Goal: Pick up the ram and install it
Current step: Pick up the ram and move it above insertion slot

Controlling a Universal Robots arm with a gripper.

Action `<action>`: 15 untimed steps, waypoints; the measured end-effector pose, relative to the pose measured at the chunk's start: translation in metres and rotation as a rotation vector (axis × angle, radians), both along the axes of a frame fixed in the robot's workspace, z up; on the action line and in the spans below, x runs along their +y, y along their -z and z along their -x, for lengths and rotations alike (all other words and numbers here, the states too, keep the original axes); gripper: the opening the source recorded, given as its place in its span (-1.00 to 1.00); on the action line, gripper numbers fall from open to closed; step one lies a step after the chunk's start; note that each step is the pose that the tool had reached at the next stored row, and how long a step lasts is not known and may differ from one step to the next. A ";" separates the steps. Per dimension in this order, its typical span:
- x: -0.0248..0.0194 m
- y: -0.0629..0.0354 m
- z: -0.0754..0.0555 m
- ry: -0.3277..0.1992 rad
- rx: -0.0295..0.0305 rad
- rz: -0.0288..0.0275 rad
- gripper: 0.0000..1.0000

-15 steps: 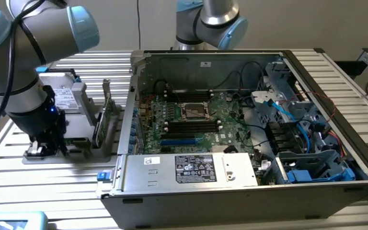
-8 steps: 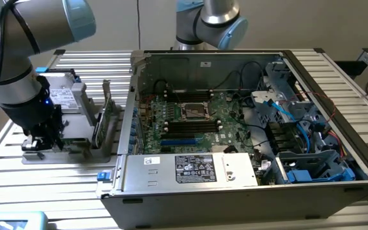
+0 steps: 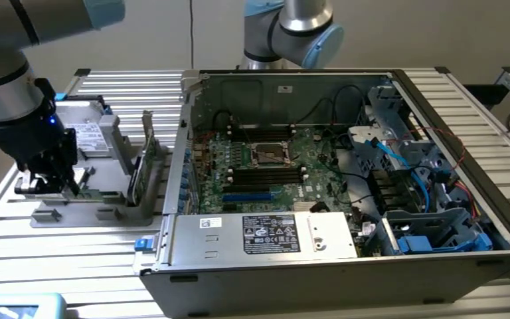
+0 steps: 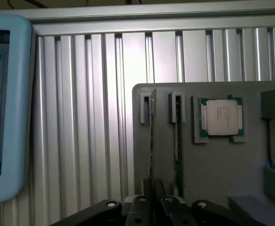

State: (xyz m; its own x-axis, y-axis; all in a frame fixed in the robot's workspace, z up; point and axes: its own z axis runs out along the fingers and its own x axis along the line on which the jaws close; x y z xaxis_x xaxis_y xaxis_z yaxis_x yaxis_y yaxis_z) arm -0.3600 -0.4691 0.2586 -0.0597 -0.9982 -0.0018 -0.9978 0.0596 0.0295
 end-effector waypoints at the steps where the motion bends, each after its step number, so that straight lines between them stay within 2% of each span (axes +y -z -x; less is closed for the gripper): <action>1: -0.0003 -0.0045 0.000 0.000 -0.0001 -0.0001 -0.73; 6: -0.0024 -0.0272 0.000 -0.014 -0.0001 -0.0001 -0.73; 9: -0.0052 -0.0407 -0.001 -0.027 0.0000 -0.0036 -0.73; 11: -0.0073 -0.0498 -0.001 -0.035 -0.0002 -0.0096 -0.73; 15: -0.0108 -0.0679 -0.007 -0.043 -0.0005 -0.0283 -0.73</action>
State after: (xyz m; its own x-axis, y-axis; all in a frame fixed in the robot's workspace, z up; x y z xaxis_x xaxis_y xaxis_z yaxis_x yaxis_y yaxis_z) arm -0.3530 -0.4799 0.3265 -0.0172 -0.9994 -0.0301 -0.9994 0.0163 0.0301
